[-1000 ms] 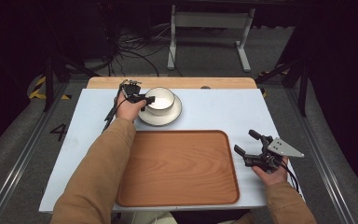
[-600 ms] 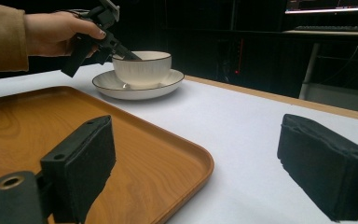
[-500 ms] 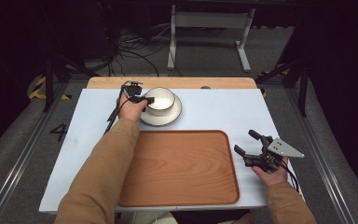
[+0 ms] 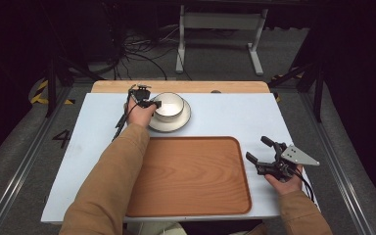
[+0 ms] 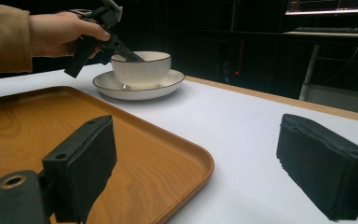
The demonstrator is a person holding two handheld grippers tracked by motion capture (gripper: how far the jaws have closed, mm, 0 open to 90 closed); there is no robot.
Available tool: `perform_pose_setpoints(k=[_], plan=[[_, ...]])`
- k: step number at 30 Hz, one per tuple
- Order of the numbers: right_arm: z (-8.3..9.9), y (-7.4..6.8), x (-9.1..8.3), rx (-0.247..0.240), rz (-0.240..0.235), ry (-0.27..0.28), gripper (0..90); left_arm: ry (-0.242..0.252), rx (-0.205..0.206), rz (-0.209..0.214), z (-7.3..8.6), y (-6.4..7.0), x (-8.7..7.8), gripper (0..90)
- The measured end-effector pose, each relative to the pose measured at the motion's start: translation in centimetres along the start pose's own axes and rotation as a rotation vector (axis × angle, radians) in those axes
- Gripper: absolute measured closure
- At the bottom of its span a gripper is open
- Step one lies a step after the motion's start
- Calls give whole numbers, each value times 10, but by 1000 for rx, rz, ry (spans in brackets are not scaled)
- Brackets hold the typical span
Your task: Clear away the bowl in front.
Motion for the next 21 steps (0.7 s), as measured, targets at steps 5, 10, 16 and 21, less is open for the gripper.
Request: perform_pose_setpoints(k=[5, 10, 16, 21], plan=[[0, 0, 0, 3, -2, 2, 124, -11, 4, -8, -2, 0, 0, 783], [0, 0, 0, 3, -2, 3, 125, -27, 26, -44, -2, 1, 0, 802], [0, 0, 0, 3, -2, 4, 126, -30, 45, -75, -2, 2, -1, 808], [0, 0, 0, 4, -2, 3, 126, -26, 38, -55, -2, 1, -2, 813]])
Point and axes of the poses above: each handheld gripper's, and its own axes: x roughly forward along the jaws, z roughly out of its underside, y roughly to its right, the point moved 7 cm from there along x, roughly forward along the jaws, and after that the axes turned 8 degrees about -y, right-handed, at the moved point
